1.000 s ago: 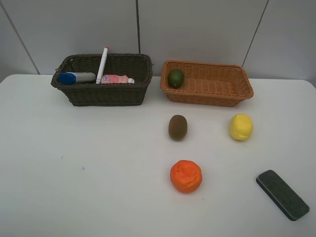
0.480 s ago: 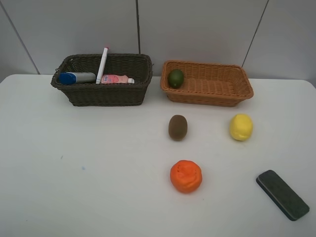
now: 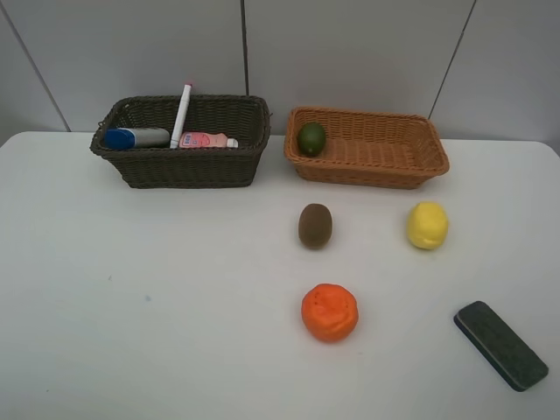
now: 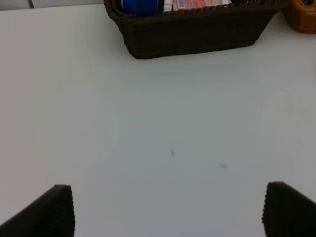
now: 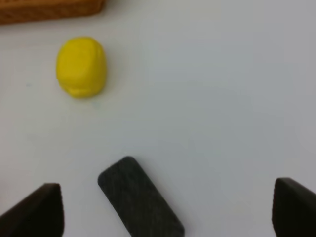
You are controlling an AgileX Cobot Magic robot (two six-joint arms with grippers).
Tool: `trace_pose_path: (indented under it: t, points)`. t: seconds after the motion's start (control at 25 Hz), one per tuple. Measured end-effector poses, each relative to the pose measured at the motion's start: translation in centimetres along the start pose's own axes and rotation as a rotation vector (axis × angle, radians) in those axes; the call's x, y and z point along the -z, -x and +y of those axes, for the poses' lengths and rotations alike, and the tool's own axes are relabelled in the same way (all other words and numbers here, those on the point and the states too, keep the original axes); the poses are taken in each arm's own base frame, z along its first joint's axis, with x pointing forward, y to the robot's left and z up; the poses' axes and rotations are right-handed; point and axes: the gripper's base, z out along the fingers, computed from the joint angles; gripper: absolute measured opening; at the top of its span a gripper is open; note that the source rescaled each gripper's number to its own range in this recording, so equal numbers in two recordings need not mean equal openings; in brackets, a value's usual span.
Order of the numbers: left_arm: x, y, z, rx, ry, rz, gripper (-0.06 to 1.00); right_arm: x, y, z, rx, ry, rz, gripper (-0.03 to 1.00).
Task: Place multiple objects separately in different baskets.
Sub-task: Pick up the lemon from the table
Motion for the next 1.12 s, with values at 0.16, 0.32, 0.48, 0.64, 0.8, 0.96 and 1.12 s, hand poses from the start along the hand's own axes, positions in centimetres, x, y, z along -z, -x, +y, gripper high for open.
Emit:
trace_pose_path:
  t: [0.16,0.32,0.48,0.64,0.8,0.96,1.12]
  points:
    - [0.0,0.0,0.0,-0.006,0.000,0.000,1.00,-3.4,3.7,0.5,-0.006,-0.007,0.147,1.00]
    - [0.0,0.0,0.0,0.000,0.000,0.000,1.00,-7.4,8.6,1.3,-0.006,-0.002,0.266,1.00]
    - [0.0,0.0,0.0,0.000,0.000,0.000,1.00,-11.9,12.8,2.2,-0.032,0.020,0.359,1.00]
    - [0.0,0.0,0.0,0.000,0.000,0.000,1.00,-15.7,14.7,4.7,-0.007,0.095,0.446,1.00]
    - [0.0,0.0,0.0,0.000,0.000,0.000,1.00,-19.5,14.8,8.2,0.079,0.135,0.532,1.00]
    - [0.0,0.0,0.0,0.000,0.000,0.000,1.00,-22.8,14.7,9.7,0.131,0.124,0.581,1.00]
    - [0.0,0.0,0.0,0.000,0.000,0.000,1.00,-25.4,14.5,10.0,0.153,0.103,0.611,1.00]
